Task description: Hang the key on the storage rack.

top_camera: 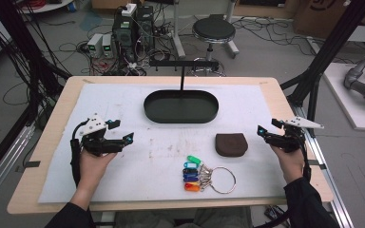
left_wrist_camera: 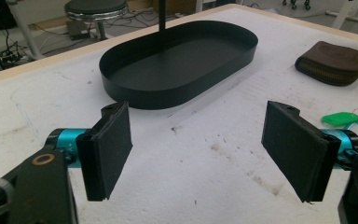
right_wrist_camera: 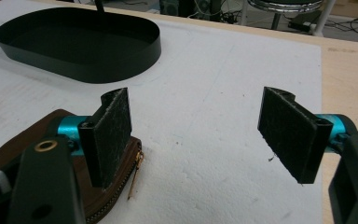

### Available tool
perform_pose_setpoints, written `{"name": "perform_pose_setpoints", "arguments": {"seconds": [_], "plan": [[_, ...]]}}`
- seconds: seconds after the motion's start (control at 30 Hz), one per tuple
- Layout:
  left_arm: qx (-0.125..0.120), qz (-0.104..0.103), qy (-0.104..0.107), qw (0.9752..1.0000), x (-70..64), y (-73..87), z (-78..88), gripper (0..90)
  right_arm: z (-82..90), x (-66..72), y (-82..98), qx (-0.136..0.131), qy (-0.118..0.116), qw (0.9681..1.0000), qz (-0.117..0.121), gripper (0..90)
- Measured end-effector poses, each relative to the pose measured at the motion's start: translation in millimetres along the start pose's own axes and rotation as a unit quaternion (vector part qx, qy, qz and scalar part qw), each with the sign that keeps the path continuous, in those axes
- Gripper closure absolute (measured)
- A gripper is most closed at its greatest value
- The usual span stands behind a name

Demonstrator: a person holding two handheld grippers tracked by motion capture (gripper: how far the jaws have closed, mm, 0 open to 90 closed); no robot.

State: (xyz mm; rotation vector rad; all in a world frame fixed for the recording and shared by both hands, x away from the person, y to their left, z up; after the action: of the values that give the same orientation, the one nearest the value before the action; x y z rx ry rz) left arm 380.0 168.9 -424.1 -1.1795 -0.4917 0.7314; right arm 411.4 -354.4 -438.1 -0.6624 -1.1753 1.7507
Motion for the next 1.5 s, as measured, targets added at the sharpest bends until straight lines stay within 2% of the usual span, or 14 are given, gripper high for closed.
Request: {"name": "perform_pose_setpoints", "arguments": {"seconds": [0.3,0.5,0.6,0.8,0.87,0.9,0.93,1.03,1.07,1.1,1.17,1.3,1.47,1.5], "plan": [[0.002,0.005,-0.003,1.0,1.3,0.8,1.4,24.1,-1.6,-1.1,0.5,0.001,-0.003,1.0,-0.005,26.2],[-0.003,0.002,0.009,1.0,-4.0,-4.0,-2.1,24.3,2.0,0.0,1.5,0.006,0.001,1.0,-0.002,26.6],[-0.006,-0.001,0.024,0.9997,-10.2,-8.3,-5.3,25.1,3.7,-0.5,2.9,0.005,0.004,1.0,0.0,26.9],[0.001,-0.005,0.087,0.9962,-36.5,-18.1,-22.4,26.0,6.4,-3.6,3.7,0.0,0.006,1.0,0.0,27.2],[0.008,-0.015,0.112,0.9935,-48.3,-22.8,-29.4,26.8,6.5,-4.5,3.7,0.0,0.006,1.0,-0.001,27.2],[0.009,-0.023,0.138,0.9901,-60.9,-28.3,-36.3,29.5,5.3,-4.9,4.0,0.001,0.005,1.0,-0.001,27.2],[0.009,-0.023,0.138,0.9901,-60.9,-28.3,-36.3,29.6,5.3,-4.9,4.0,0.001,0.005,1.0,-0.001,27.2],[0.016,-0.036,0.168,0.985,-80.7,-35.1,-48.2,29.7,3.8,-4.1,4.3,0.004,0.004,1.0,0.0,27.2],[0.024,-0.045,0.188,0.9808,-93.3,-38.3,-56.9,29.8,2.7,-3.7,4.1,0.003,0.004,1.0,0.002,27.4],[0.024,-0.045,0.188,0.9808,-93.3,-38.3,-56.9,30.0,2.2,-3.6,4.1,0.002,0.004,1.0,0.003,27.4],[0.028,-0.049,0.207,0.9767,-106.4,-41.6,-66.0,30.1,2.0,-3.6,4.1,0.003,0.003,1.0,0.005,27.4],[0.044,-0.068,0.249,0.965,-131.7,-44.9,-84.2,37.7,0.5,-3.9,4.3,0.004,0.003,1.0,0.004,27.4],[0.08,-0.083,0.282,0.9526,-160.8,-41.7,-111.1,42.1,-0.6,-4.1,5.2,0.008,0.002,1.0,0.005,27.4],[0.089,-0.089,0.29,0.9488,-168.3,-40.8,-117.1,43.1,-1.2,-4.1,5.0,0.007,0.003,1.0,0.006,27.4]]}}
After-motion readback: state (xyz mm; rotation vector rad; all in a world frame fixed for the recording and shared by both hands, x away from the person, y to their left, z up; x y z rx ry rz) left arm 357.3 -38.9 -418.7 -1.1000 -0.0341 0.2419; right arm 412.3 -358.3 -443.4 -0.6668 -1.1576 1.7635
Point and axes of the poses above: each handheld gripper's, and its own axes: z roughly backward along the jaws, y roughly out of its underside, x roughly to its left, the point moved 7 cm from there along -z, roughly forward along the jaws, and after that the axes turned 2 degrees about -x, right-handed, at the moved point
